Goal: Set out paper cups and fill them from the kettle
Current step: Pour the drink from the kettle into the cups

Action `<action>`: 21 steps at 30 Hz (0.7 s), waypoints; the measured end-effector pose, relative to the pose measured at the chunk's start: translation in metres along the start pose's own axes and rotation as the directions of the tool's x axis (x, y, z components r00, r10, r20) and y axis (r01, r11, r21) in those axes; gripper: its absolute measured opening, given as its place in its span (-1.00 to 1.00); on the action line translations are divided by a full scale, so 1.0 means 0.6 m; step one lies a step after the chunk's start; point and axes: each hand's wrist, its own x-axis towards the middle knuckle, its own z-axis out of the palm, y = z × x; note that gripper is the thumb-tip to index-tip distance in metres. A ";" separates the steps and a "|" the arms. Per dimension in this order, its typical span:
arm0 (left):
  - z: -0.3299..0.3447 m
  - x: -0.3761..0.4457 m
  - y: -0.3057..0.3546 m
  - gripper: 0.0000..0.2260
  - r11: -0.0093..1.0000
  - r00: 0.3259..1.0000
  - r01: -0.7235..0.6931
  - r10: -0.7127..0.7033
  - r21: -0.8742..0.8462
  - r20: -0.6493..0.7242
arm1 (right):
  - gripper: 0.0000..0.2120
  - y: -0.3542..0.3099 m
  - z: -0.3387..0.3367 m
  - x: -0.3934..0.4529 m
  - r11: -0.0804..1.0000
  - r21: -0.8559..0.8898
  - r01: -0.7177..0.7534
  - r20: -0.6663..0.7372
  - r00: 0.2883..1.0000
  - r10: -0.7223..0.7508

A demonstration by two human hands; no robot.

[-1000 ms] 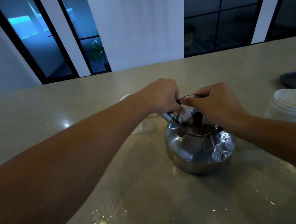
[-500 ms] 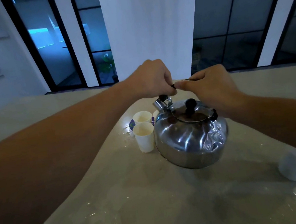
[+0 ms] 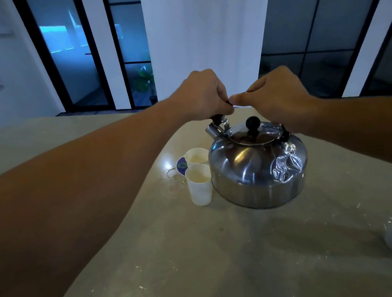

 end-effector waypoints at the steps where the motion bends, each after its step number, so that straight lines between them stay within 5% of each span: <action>1: 0.000 0.001 -0.002 -0.87 1.000 1.000 -0.001 0.001 -0.002 -0.004 | -0.65 -0.001 0.002 0.004 1.000 -0.012 0.005 0.004 1.000 -0.005; 9: 0.008 0.010 -0.031 -0.92 1.000 1.000 0.007 -0.007 -0.025 -0.019 | -0.43 -0.008 0.021 0.027 0.998 -0.059 -0.002 0.048 0.999 0.005; 21: 0.022 0.016 -0.039 -0.89 0.999 1.000 0.012 -0.013 -0.042 -0.015 | -0.60 -0.012 0.020 0.024 0.986 -0.165 -0.001 0.082 0.997 0.015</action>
